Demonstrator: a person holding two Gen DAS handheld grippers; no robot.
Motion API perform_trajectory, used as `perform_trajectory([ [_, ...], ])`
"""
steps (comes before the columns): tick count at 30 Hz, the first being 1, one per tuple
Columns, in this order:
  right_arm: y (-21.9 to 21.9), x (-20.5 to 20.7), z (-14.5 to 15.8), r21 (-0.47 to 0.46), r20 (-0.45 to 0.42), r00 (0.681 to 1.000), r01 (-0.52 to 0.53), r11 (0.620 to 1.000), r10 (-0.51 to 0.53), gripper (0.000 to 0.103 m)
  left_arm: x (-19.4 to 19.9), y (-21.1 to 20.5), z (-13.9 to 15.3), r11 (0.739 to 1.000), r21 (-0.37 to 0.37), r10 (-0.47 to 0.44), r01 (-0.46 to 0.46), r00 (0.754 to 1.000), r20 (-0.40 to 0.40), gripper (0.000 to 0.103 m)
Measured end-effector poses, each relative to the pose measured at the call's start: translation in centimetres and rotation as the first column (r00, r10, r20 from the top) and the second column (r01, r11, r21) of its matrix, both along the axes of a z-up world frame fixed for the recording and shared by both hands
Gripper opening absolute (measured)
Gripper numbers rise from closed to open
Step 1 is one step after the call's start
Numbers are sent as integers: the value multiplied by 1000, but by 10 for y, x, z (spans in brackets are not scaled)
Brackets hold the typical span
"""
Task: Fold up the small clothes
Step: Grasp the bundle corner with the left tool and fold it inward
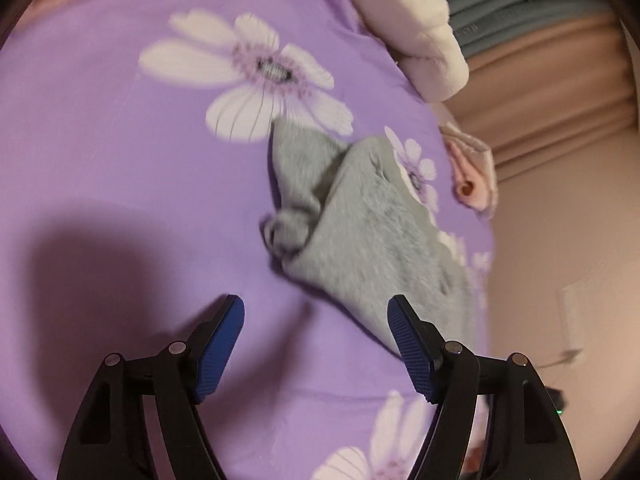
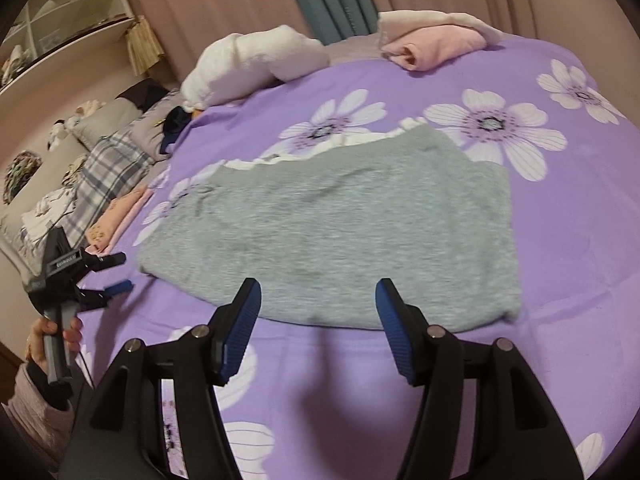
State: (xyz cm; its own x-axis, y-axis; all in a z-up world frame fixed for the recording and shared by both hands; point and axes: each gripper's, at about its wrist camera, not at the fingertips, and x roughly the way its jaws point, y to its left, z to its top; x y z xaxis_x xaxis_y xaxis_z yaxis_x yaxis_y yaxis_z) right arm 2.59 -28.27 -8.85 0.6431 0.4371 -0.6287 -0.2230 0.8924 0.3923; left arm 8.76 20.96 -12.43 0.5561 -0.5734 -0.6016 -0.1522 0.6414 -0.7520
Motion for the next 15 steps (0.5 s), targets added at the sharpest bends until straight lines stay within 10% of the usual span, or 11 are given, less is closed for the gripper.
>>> perform_trajectory([
  [15, 20, -8, -4, -6, -13, 999, -52, 999, 52, 62, 43, -26, -12, 987, -163, -2, 4, 1000, 15, 73],
])
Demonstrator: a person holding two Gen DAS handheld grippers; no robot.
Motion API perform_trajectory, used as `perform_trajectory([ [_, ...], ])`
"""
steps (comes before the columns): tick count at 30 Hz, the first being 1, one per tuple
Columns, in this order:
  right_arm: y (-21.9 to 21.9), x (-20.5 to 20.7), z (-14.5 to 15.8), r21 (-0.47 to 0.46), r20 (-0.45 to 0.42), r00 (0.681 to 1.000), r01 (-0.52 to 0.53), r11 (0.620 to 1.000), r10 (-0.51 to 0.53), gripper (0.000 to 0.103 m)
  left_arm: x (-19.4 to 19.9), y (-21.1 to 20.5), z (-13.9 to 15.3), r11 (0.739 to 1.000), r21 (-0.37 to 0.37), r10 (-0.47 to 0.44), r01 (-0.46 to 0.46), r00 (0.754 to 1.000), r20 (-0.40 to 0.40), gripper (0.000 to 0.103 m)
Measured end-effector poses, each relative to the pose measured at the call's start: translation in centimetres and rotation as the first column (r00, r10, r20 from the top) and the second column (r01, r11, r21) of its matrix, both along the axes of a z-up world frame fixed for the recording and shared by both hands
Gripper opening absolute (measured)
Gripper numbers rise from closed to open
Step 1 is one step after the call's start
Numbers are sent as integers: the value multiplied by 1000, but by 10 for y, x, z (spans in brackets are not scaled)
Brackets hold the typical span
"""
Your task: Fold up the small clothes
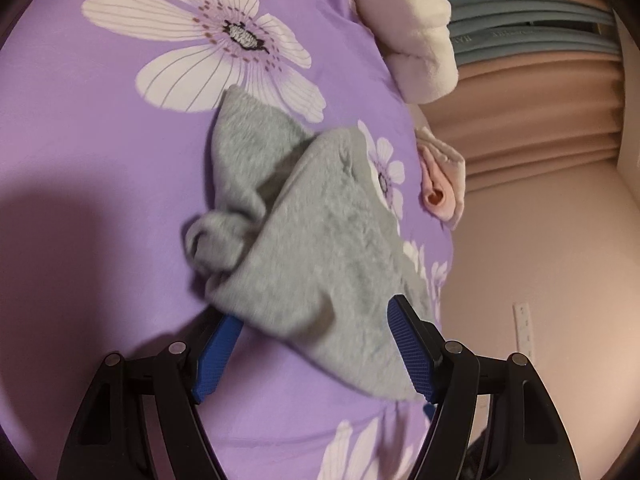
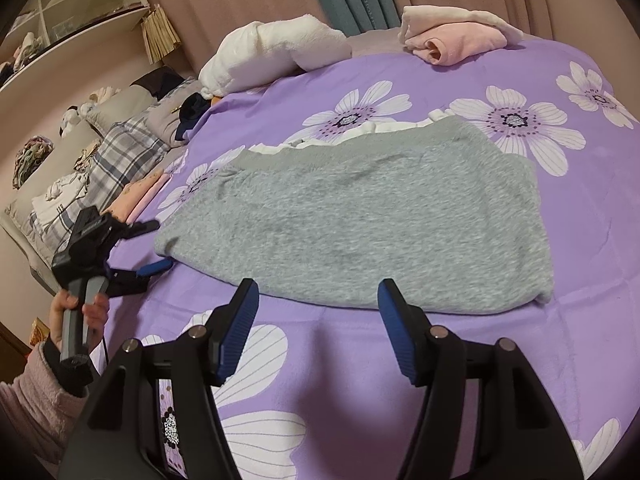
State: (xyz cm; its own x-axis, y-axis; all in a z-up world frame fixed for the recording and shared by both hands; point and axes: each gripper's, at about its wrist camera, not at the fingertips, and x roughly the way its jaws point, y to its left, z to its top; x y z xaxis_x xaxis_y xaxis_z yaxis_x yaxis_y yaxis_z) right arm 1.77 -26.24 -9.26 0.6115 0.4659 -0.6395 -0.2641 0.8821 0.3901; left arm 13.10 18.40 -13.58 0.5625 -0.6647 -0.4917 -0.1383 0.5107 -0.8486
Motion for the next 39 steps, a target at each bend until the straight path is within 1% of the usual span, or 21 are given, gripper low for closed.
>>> perform_trajectory([
  [10, 15, 9, -6, -1, -9, 999, -32, 999, 32, 62, 36, -4, -2, 997, 9, 75, -75, 997, 10, 73],
  [15, 21, 15, -10, 8, -21, 999, -40, 999, 40, 62, 45, 4, -6, 990, -47, 131, -130, 991, 21, 73],
  [18, 24, 18, -12, 13, -30, 999, -43, 999, 44, 62, 50, 4, -7, 991, -45, 130, -128, 991, 22, 73],
  [21, 29, 22, -13, 20, -33, 998, -51, 998, 52, 62, 53, 3, -4, 995, -35, 95, -94, 995, 25, 73],
  [23, 33, 24, -13, 22, -32, 998, -59, 998, 59, 62, 54, 1, -3, 997, -12, 75, -75, 997, 18, 69],
  [24, 35, 25, -14, 21, -32, 997, -63, 998, 63, 62, 54, -1, -2, 998, 6, 66, -66, 998, 16, 66],
  [25, 37, 26, -14, 23, -32, 997, -66, 998, 67, 62, 53, -2, -2, 998, 27, 62, -62, 998, 13, 59],
  [26, 39, 28, -15, 25, -32, 997, -69, 997, 69, 62, 53, -3, -3, 997, 42, 64, -65, 998, 8, 56],
  [27, 40, 30, -15, 28, -32, 997, -72, 997, 73, 62, 53, -2, -4, 996, 48, 69, -69, 998, 2, 50],
  [28, 42, 33, -15, 31, -32, 997, -76, 997, 77, 62, 53, -1, -5, 996, 54, 73, -73, 997, -3, 41],
  [29, 45, 36, -14, 37, -28, 996, -82, 996, 83, 63, 52, 0, -6, 995, 67, 76, -75, 997, -10, 38],
  [32, 54, 47, -8, 52, -4, 995, -96, 994, 96, 63, 50, 1, -7, 994, 79, 79, -78, 997, -15, 31],
  [34, 62, 55, -5, 63, 0, 995, -104, 993, 104, 63, 49, 0, -4, 991, 108, 79, -77, 997, -14, 26],
  [35, 66, 59, -5, 63, -4, 994, -108, 992, 108, 61, 49, -2, -2, 990, 118, 76, -74, 997, -11, 25],
  [36, 71, 64, -4, 60, -4, 994, -111, 992, 111, 56, 49, -4, 2, 989, 134, 62, -62, 998, 0, 24],
  [37, 77, 70, -2, 59, -1, 993, -119, 991, 119, 52, 49, -7, 7, 988, 148, 51, -53, 999, 12, 20],
  [39, 83, 80, 1, 66, 0, 993, -120, 991, 120, 37, 49, -15, 19, 981, 191, 27, -33, 999, 36, 19],
])
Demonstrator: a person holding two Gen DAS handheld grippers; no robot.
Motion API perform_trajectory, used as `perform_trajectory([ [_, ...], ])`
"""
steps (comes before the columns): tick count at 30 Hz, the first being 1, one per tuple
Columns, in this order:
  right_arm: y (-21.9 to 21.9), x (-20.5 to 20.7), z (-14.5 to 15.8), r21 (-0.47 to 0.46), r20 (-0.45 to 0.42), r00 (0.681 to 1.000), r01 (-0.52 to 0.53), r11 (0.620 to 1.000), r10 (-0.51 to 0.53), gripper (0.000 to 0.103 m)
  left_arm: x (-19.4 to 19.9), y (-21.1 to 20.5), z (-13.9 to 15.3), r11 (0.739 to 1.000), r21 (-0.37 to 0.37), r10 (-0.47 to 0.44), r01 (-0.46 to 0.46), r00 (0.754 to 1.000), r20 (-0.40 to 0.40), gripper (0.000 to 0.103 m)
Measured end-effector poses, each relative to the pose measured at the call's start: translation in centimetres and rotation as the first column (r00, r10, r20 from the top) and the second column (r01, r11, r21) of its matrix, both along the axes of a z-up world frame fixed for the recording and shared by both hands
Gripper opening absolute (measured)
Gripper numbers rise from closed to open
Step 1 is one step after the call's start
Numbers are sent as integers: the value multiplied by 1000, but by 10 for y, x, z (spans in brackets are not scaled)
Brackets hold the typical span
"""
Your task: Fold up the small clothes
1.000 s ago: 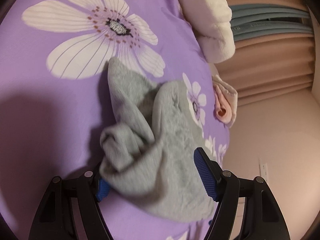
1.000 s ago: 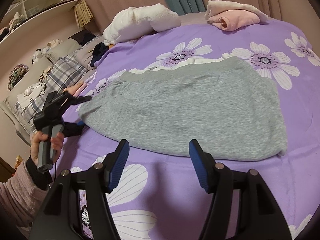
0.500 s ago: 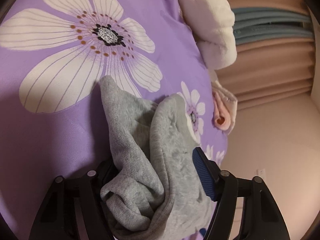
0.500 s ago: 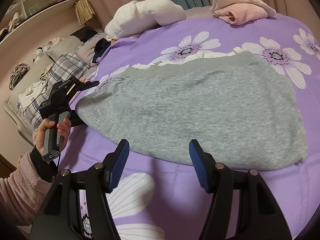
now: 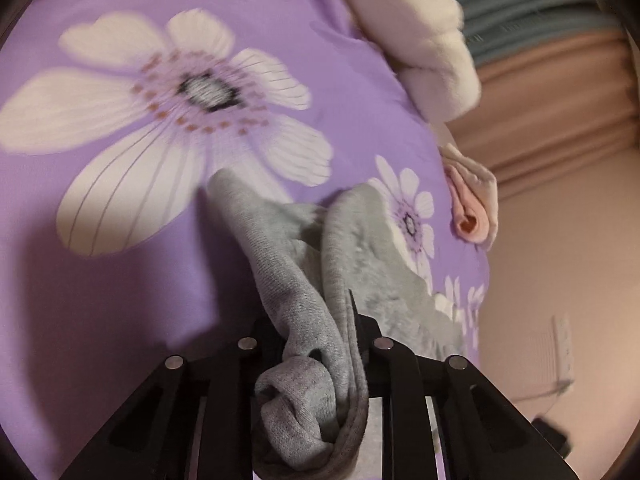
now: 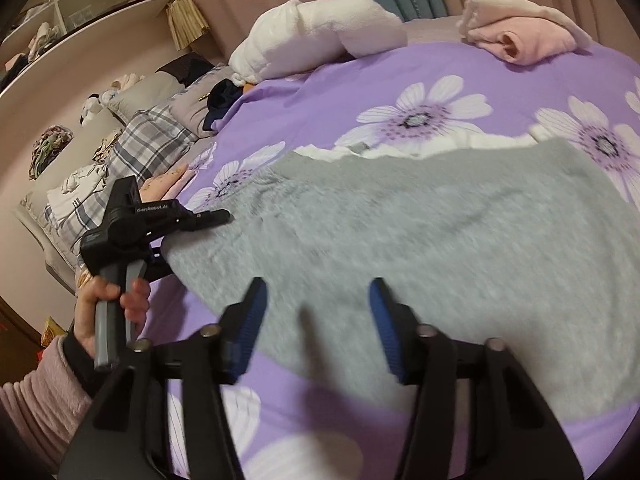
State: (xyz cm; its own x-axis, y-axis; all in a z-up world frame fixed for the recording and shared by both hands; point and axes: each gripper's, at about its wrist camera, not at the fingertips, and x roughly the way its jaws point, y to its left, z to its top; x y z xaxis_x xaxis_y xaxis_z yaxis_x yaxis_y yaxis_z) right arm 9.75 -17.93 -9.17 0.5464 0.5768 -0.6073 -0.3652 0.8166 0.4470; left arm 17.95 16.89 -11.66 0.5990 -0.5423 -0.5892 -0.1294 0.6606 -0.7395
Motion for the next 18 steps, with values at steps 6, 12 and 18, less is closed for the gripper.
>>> perform_trajectory([
  [6, 8, 30, -9, 43, -50, 997, 54, 998, -52, 14, -6, -51, 64, 970, 226, -128, 93, 981, 145, 17],
  [12, 25, 38, -43, 5, -157, 987, 32, 999, -31, 10, -7, -101, 96, 929, 328, -243, 170, 951, 193, 17],
  [18, -45, 29, -36, 363, -230, 971, 151, 920, -69, 24, -15, -152, 112, 877, 424, -336, 225, 918, 209, 16],
])
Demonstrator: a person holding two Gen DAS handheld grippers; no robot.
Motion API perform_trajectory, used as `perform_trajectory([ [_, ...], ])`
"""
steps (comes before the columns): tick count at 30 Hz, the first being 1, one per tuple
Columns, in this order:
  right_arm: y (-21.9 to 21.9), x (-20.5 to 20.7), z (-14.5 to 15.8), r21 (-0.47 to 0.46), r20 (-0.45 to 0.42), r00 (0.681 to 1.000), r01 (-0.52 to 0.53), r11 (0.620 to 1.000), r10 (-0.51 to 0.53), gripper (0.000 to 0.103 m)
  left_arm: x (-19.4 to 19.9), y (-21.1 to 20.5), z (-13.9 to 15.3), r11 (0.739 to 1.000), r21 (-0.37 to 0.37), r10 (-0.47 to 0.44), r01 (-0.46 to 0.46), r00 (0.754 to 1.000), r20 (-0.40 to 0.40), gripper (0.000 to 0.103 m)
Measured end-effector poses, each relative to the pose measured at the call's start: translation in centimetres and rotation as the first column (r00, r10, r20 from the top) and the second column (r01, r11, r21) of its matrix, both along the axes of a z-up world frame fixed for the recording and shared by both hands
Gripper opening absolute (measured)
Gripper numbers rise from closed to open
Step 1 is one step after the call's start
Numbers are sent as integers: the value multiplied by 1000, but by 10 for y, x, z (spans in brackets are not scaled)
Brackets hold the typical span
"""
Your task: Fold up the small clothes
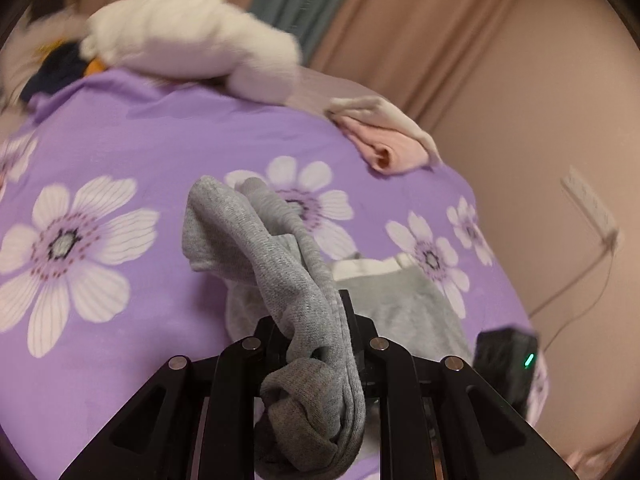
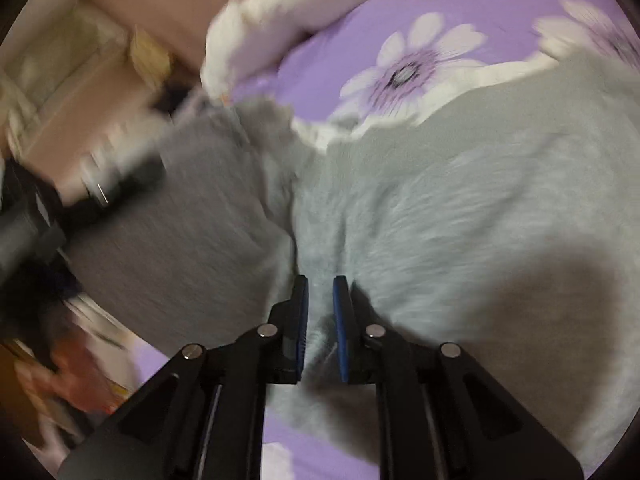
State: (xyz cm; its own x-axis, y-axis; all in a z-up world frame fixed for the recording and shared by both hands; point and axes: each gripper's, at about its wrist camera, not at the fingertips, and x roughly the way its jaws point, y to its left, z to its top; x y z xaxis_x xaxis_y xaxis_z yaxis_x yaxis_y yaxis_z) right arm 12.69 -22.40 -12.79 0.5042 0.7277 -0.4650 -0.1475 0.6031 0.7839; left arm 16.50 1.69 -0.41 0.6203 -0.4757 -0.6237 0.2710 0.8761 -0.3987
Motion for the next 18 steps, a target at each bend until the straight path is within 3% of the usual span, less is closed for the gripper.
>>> perform_trajectory([
  [1, -12, -2, -1, 55, -8, 1000, 23, 998, -22, 29, -3, -13, 1, 999, 28, -22, 21, 1000, 8, 17],
  [3, -44, -4, -9, 222, -46, 997, 74, 972, -66, 49, -8, -35, -1, 995, 78, -60, 59, 998, 15, 17],
  [4, -54, -6, -13, 286, -62, 995, 91, 954, -77, 52, -9, -47, -3, 992, 100, -81, 79, 997, 13, 17],
  [8, -82, -7, -33, 524, -123, 991, 104, 846, -46, 72, -17, -88, -15, 968, 212, -143, 136, 990, 19, 17],
  [10, -85, -7, -41, 564, -148, 989, 102, 820, -21, 78, -21, -103, -22, 950, 267, -172, 162, 985, 15, 17],
  [14, -81, -1, -43, 582, -165, 986, 69, 810, 35, 87, -24, -122, -41, 918, 325, -229, 227, 973, -32, 17],
  [18, -73, 6, -35, 556, -152, 982, -11, 831, 116, 94, -28, -134, -55, 889, 314, -317, 333, 943, -103, 42],
])
